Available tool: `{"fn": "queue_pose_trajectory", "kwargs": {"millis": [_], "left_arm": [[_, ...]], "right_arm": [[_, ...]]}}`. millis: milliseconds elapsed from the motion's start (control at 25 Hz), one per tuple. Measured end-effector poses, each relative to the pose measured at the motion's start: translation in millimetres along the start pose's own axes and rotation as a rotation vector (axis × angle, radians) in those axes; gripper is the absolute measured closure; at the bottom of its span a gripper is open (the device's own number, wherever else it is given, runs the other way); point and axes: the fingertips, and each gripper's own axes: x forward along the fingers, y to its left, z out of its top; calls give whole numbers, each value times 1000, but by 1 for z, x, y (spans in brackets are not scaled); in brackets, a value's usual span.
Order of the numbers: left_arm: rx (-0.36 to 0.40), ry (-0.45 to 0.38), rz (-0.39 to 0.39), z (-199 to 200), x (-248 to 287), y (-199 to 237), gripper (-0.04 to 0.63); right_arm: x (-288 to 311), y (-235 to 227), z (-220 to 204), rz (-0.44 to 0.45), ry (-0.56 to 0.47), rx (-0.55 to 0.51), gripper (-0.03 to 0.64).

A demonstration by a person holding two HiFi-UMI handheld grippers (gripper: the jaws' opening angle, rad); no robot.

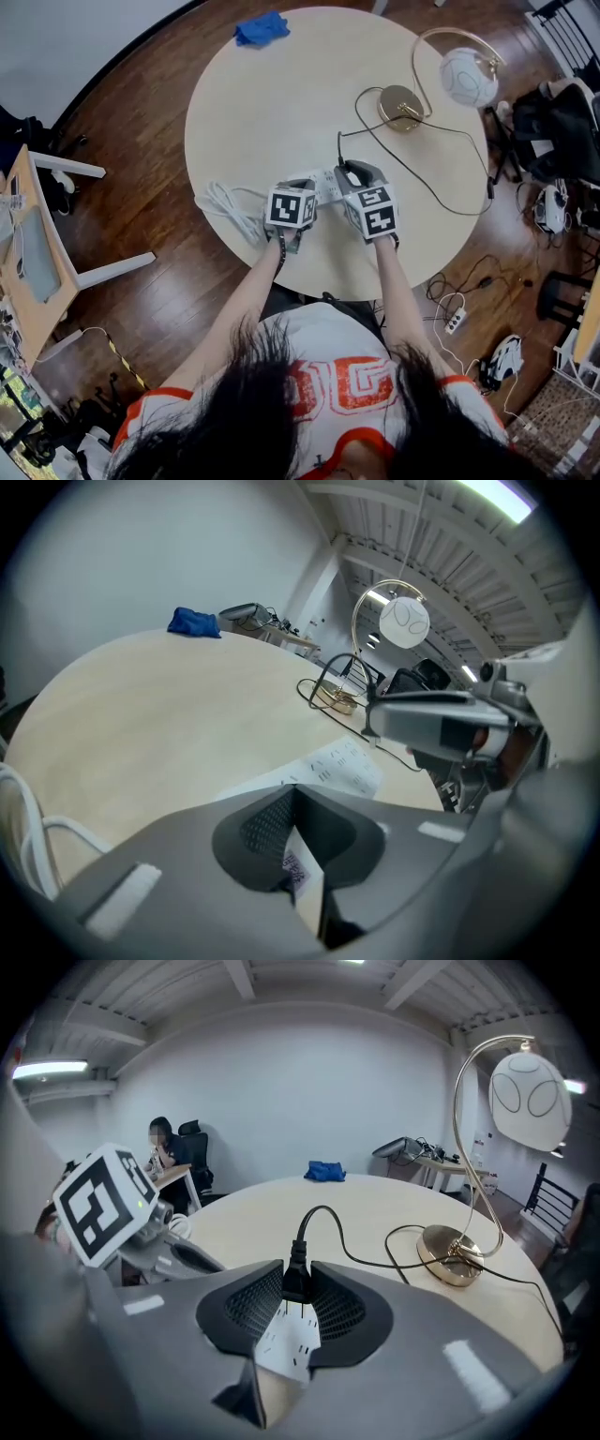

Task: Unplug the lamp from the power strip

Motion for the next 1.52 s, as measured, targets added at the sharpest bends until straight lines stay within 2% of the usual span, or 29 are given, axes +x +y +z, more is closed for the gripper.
{"fn": "queue_pose_trajectory", "kwargs": {"millis": [120,320,400,480,600,720,960,1240,1520], "left_arm": [[12,9,-12,1,0,0,595],[68,19,-21,-2,-7,-3,595],[67,2,-36,-3,-11,-7,595],[68,-11,-45,-4,-16,-11,595],[75,-26,-63,-4,-22,-17,595],[80,-58,-85,1,-31,-24,595],[76,-147,-119,16,-58,-37,595],[87,-250,-167,28,-96,-55,595],[93,-337,-216,32,-140,-65,595]], "right_arm": [[-1,5,-23,1,49,-4,523],[-1,5,-40,-27,71,5,520],[-1,6,-41,-28,66,-2,515],[0,6,-39,-31,51,9,470],[-2,5,-36,-37,27,22,465],[-8,6,-31,-48,-1,37,493],[-28,8,-22,-91,-94,99,612],[-50,26,-15,-85,-168,171,615],[-77,46,-4,-113,-224,197,615]]}}
